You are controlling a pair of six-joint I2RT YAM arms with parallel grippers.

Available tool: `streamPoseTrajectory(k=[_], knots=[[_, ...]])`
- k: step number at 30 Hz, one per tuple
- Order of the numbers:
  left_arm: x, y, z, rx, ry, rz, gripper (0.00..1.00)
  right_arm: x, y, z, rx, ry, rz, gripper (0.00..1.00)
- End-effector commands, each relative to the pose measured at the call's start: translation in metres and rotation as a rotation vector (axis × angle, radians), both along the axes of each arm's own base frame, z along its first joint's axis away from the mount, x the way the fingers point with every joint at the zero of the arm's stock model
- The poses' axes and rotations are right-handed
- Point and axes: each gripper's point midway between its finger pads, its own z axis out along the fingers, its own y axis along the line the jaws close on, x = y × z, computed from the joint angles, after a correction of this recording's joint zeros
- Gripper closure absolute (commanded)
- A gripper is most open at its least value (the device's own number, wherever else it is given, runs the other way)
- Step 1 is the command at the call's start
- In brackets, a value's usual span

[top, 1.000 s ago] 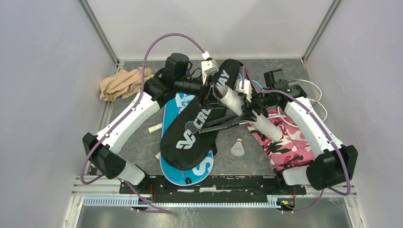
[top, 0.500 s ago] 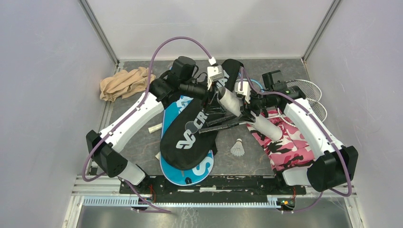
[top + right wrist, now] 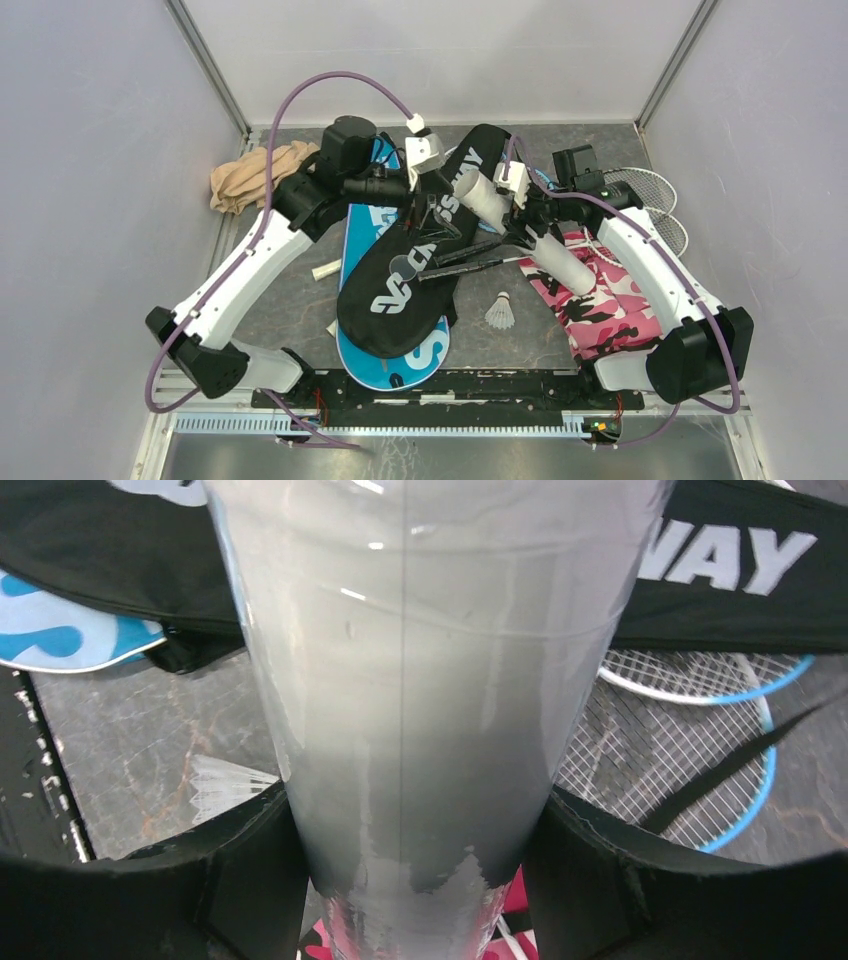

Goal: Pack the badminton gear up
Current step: Place the shuttlecock at the shuttle tube, then pick up the shuttlecock at the center of the board.

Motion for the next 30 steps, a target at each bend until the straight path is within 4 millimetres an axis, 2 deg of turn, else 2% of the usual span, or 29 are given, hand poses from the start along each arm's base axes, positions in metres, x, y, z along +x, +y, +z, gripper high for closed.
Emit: streamPoseTrajectory(k=[1,5,10,16,21,30], knots=[[0.006,0.01,0.008,0.005,-0.13,0.032,0.0,0.034,-0.012,0.018,-0.012,-0.077,-0.169,0.92],[-0.002,0.003,-0.031,0.088,-0.159,-0.017,0.0,0.056,-0.025,0.024,-0.034,-0.081,-0.305,0.93],[-0.026,-0.017,-0.1,0.24,-0.225,-0.076,0.02,0.077,-0.048,0.029,-0.053,-0.081,-0.453,0.94],[-0.039,-0.048,-0.166,0.338,-0.264,-0.092,0.07,0.082,-0.058,0.021,-0.054,-0.051,-0.501,0.94],[-0.039,-0.074,-0.205,0.374,-0.34,-0.028,0.08,0.078,-0.061,0.014,-0.069,-0.04,-0.503,0.94],[-0.034,-0.108,-0.252,0.392,-0.412,0.054,0.1,0.075,-0.061,0.008,-0.071,-0.02,-0.492,0.94]])
